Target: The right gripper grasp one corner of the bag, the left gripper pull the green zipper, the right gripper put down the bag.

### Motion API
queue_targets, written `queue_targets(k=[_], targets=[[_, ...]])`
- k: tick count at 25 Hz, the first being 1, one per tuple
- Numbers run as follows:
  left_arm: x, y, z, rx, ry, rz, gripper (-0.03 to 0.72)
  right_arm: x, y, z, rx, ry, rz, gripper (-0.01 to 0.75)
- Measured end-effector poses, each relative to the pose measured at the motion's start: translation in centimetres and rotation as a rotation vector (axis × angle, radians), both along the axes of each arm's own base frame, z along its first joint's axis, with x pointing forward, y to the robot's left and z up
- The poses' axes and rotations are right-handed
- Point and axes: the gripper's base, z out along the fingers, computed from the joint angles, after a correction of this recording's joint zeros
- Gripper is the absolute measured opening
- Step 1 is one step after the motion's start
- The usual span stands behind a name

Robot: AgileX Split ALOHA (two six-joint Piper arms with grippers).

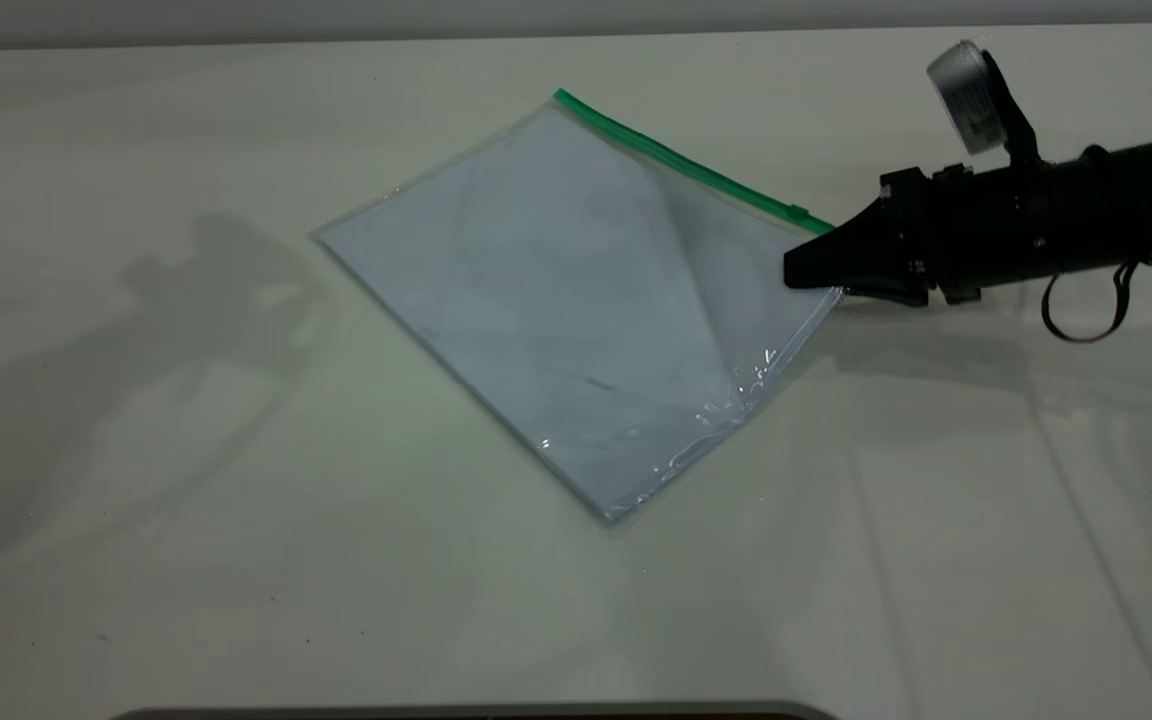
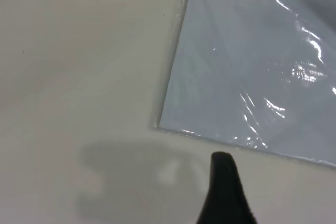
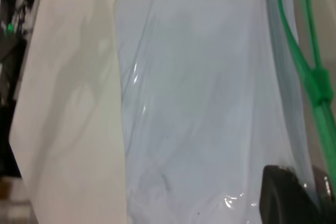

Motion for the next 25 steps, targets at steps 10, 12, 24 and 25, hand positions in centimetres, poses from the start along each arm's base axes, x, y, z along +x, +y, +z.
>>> queue_targets(k=[10, 12, 24, 25], targets=[[0.8, -4.9, -3.8, 0.116, -0.047, -0.309, 0.593, 3.3, 1.0, 6.4, -0.230, -0.193, 0.273, 0.034], [1.1, -6.3, -4.4, 0.131, -0.062, -0.373, 0.593, 3.4, 1.2, 7.2, -0.305, -0.220, 0.317, 0.034], [3.4, -14.9, -10.9, 0.089, -0.214, -0.803, 0.593, 3.2, 2.9, 8.0, -0.449, -0.327, 0.456, 0.034], [3.7, -15.4, -11.4, 0.062, -0.231, -0.826, 0.593, 3.2, 2.9, 8.0, -0.451, -0.329, 0.459, 0.034]])
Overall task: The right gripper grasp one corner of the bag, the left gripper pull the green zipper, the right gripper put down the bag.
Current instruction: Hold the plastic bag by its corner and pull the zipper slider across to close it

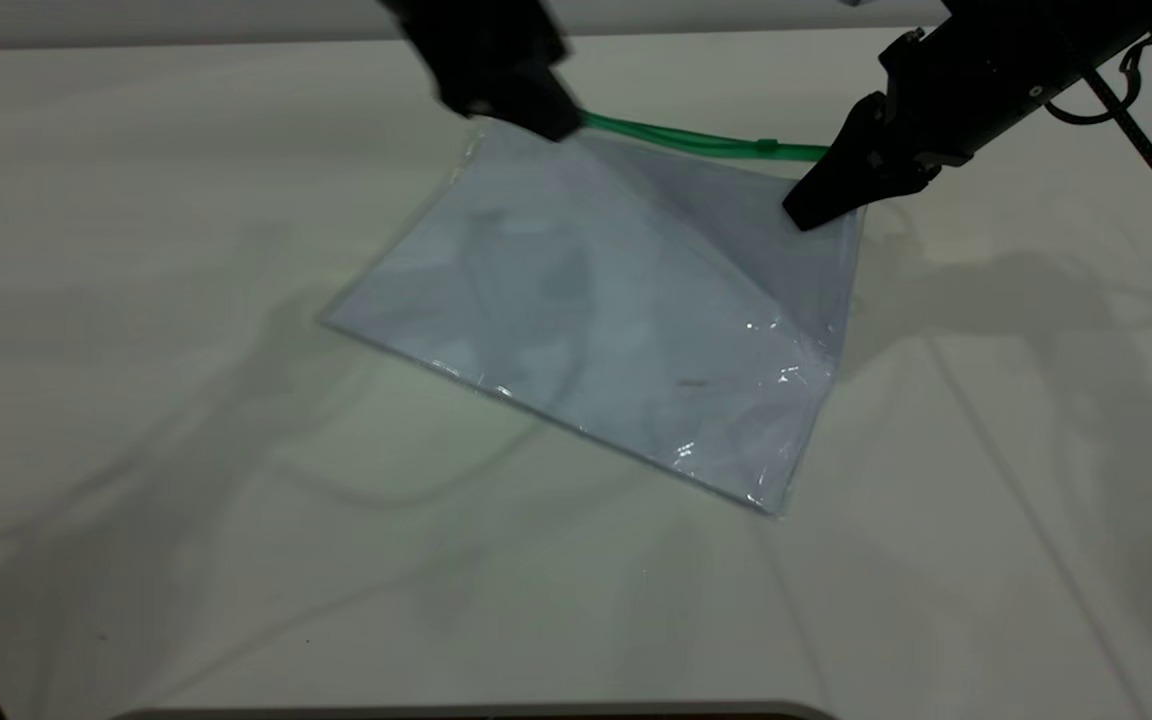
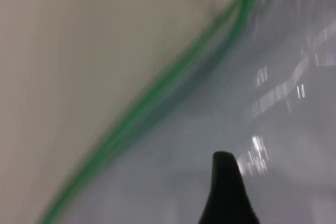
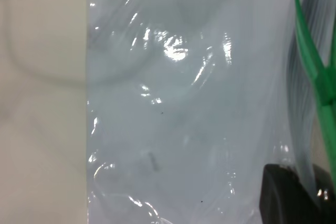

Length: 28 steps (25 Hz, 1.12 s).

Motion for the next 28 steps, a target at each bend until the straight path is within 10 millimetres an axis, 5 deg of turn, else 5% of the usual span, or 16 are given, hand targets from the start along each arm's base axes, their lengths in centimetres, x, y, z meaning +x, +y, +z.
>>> queue_targets(k=[6, 14, 28], targets=[[1.2, -2.2, -1.3, -0.206, 0.013, -0.049, 0.593, -0.1, -0.1, -0.1, -0.019, -0.006, 0.025, 0.034], [0.8, -2.6, -4.2, -0.240, 0.078, -0.104, 0.593, -0.1, 0.0, -0.1, -0.028, -0.029, 0.054, 0.034], [0.8, -2.7, -4.1, -0.251, 0.081, -0.117, 0.593, 0.5, 1.9, 0.2, -0.056, -0.104, 0.071, 0.034]])
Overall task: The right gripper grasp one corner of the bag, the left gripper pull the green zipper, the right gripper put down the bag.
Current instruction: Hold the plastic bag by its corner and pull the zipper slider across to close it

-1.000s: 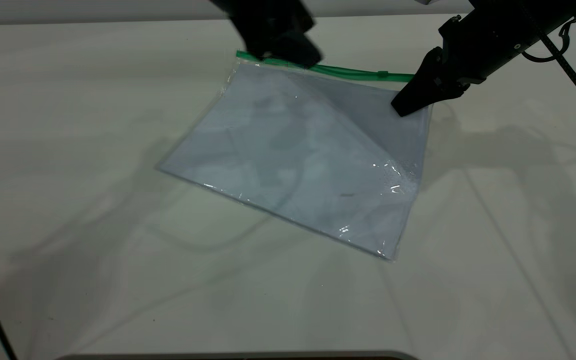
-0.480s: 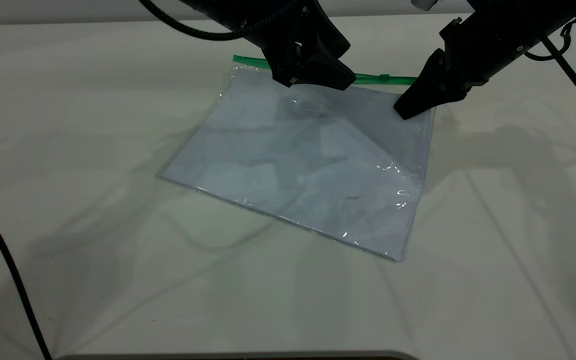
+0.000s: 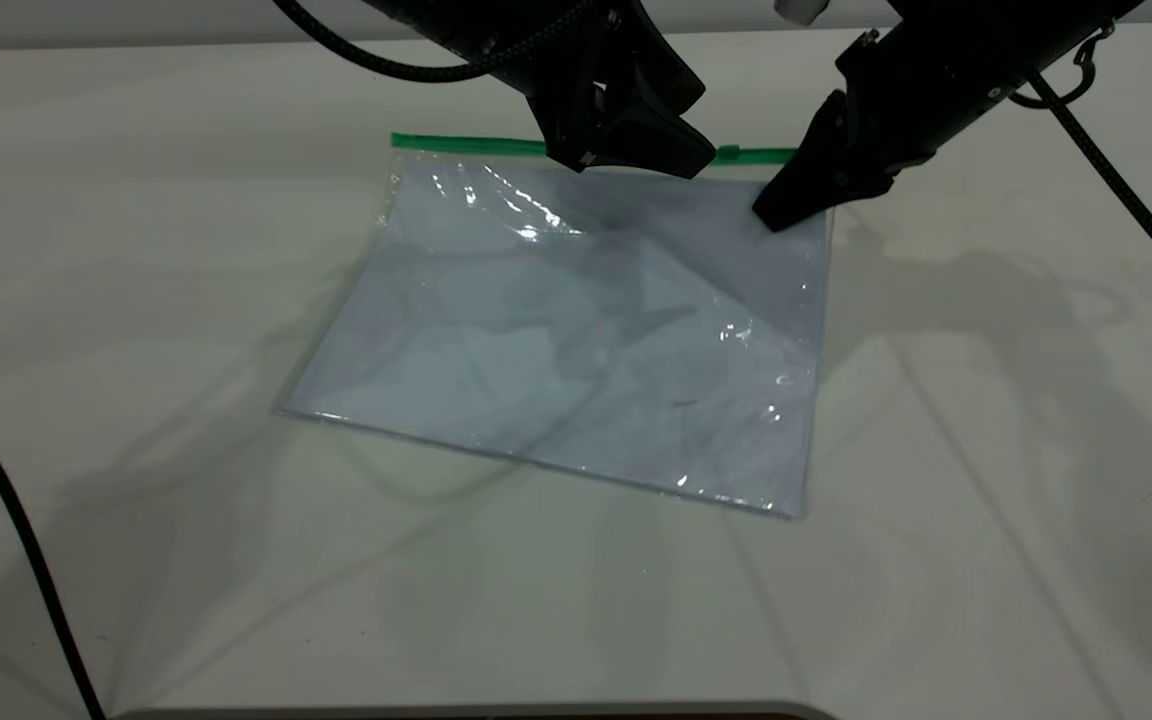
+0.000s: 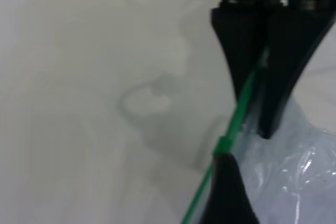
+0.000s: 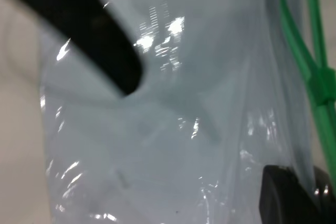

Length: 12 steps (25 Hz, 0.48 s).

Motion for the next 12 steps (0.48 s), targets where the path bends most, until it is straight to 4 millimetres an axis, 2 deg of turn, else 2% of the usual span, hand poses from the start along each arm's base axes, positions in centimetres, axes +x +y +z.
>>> queue_targets(k=[12], targets=[[0.18, 0.06, -0.06, 0.009, -0.011, 0.016, 0.593, 0.62, 0.01, 0.62, -0.008, -0.052, -0.020, 0.034]])
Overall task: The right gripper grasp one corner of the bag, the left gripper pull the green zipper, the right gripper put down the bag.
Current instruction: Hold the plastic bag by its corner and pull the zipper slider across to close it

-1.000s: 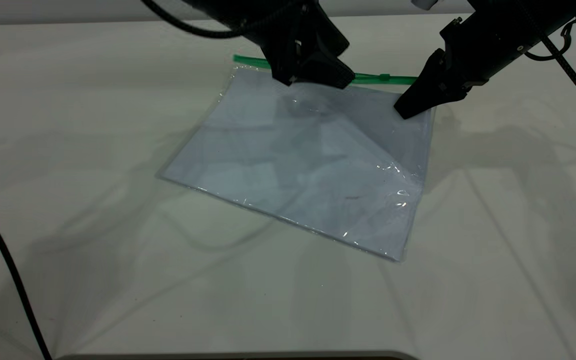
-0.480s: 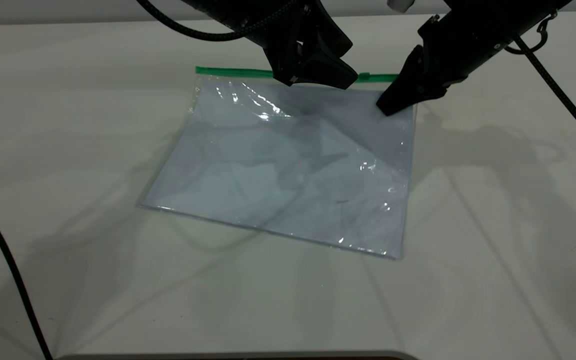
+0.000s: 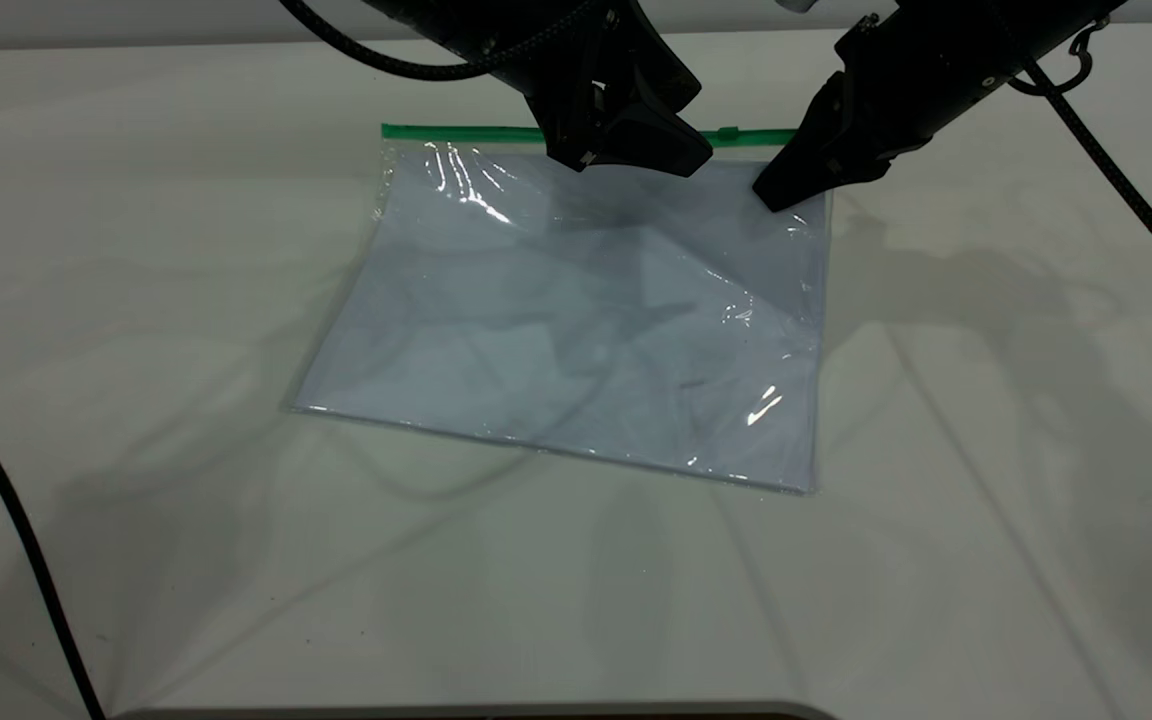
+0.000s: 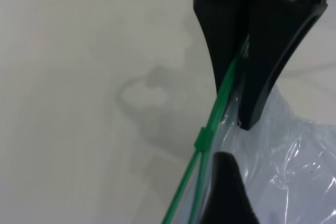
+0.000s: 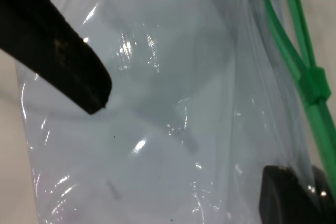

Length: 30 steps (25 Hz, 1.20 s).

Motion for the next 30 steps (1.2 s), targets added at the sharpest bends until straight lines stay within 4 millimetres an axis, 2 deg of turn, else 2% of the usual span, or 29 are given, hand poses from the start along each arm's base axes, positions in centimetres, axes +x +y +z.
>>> queue_targets(k=[7, 21, 25, 30], targets=[[0.2, 0.1, -0.1, 0.010, -0.012, 0.016, 0.593, 0.1, 0.4, 2.3, 0.037, -0.029, 0.016, 0.034], [0.7, 0.3, -0.2, 0.041, -0.047, 0.066, 0.589, -0.7, 2.3, 2.3, 0.023, -0.027, 0.097, 0.034], [0.7, 0.3, -0.2, 0.042, -0.048, 0.068, 0.541, -1.1, 2.8, 2.3, 0.038, -0.011, 0.132, 0.034], [0.7, 0.3, -0.2, 0.039, -0.045, 0.062, 0.427, -1.2, 3.0, 2.4, 0.041, -0.011, 0.138, 0.034]])
